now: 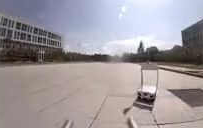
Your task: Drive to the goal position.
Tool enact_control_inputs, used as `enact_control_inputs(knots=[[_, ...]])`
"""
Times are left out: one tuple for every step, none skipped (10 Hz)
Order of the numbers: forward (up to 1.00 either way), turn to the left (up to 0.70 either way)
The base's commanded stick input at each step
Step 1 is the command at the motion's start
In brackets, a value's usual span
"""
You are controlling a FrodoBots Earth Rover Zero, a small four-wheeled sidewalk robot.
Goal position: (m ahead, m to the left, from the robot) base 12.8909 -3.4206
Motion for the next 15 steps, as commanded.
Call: enact_control_inputs(knots=[[0.7,0.0],[0.7,0.0],[0.7,0.0],[0.7,0.0],[0.7,0.0],[0.7,0.0],[0.7,0.0],[0.7,0.0],[0.7,0.0],[0.7,0.0],[0.7,0.0],[0.7,0.0],[0.7,0.0],[0.7,0.0],[0.7,0.0]])
